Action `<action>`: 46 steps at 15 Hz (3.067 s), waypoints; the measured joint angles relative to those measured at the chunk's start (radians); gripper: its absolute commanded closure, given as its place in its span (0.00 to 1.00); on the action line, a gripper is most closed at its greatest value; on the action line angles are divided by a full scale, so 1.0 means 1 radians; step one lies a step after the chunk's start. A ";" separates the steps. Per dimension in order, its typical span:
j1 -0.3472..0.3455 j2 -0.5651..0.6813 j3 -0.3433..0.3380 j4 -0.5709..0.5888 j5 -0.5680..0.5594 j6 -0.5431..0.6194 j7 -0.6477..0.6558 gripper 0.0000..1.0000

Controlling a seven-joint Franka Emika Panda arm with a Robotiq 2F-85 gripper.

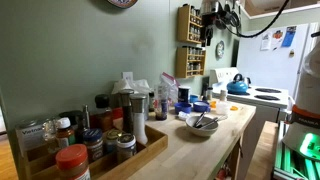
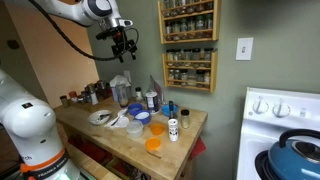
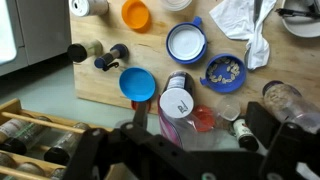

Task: Remove the small clear bowl from the clear bowl and put it upside down on the orange bowl

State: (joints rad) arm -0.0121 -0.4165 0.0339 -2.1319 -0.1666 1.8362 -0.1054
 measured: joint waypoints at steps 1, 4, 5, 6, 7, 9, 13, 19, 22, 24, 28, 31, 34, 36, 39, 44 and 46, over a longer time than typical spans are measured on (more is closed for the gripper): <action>0.000 0.000 0.000 0.000 0.000 0.000 0.000 0.00; 0.000 0.000 0.000 0.000 0.000 0.000 0.000 0.00; 0.000 0.000 0.000 0.000 0.000 0.000 0.000 0.00; 0.000 0.000 0.000 0.000 0.000 0.000 0.000 0.00; 0.001 0.000 -0.001 0.000 0.000 0.002 -0.003 0.00; 0.002 -0.008 -0.019 -0.016 0.001 0.017 -0.061 0.00; 0.000 -0.068 -0.124 -0.155 0.012 0.062 -0.239 0.00; -0.019 -0.114 -0.167 -0.365 -0.012 0.066 -0.272 0.00; -0.019 -0.113 -0.167 -0.348 -0.012 0.066 -0.272 0.00; -0.018 -0.114 -0.167 -0.343 -0.009 0.066 -0.274 0.00; -0.005 -0.112 -0.236 -0.406 0.083 0.106 -0.403 0.00; -0.005 -0.111 -0.332 -0.509 0.160 0.208 -0.564 0.00; -0.015 -0.091 -0.374 -0.590 0.171 0.321 -0.639 0.00; -0.020 -0.079 -0.369 -0.595 0.171 0.330 -0.641 0.00; -0.023 -0.080 -0.361 -0.587 0.171 0.330 -0.641 0.00; -0.022 -0.048 -0.360 -0.611 0.198 0.394 -0.665 0.07; -0.022 -0.015 -0.361 -0.617 0.206 0.442 -0.681 0.09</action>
State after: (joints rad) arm -0.0344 -0.4318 -0.3271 -2.7488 0.0395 2.2782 -0.7860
